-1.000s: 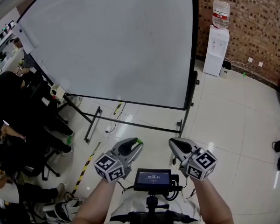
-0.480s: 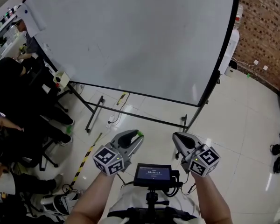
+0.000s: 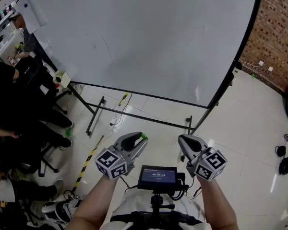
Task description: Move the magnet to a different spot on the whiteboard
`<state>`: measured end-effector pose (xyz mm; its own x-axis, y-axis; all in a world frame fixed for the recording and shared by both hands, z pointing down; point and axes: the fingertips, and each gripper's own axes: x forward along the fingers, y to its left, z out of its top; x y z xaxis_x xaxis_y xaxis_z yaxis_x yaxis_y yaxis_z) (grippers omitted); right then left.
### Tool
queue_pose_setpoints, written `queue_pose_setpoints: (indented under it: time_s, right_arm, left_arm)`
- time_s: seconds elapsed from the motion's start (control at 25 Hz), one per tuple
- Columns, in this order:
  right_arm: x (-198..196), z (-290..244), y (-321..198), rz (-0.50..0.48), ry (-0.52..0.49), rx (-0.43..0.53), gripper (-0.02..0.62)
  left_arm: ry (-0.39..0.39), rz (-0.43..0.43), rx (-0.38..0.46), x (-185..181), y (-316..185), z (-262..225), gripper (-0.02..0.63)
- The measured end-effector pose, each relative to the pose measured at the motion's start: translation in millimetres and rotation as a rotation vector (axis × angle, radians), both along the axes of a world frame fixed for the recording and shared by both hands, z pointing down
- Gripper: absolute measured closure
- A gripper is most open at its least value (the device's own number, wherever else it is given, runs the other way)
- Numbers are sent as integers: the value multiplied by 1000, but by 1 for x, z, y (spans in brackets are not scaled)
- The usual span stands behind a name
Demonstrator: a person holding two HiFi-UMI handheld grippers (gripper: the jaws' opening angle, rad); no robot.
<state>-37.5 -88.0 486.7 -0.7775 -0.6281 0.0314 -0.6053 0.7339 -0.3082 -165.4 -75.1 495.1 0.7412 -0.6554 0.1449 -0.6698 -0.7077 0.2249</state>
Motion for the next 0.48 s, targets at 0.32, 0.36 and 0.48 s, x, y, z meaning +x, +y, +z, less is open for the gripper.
queue_pose_setpoints:
  time_s: [0.32,0.36,0.48]
  right_arm:
    - [-52,-8,-1,19,23,-18,565]
    - [-56,-8,3,23,25,-25,565]
    - [-67,-17,1,28,36,-8,565]
  left_arm:
    - [35,9,-38,-49,-5,-4,469]
    - [43,9,-55,-54,-1,-4,469]
    - [70,-4,-60,-71,-3,-9,469]
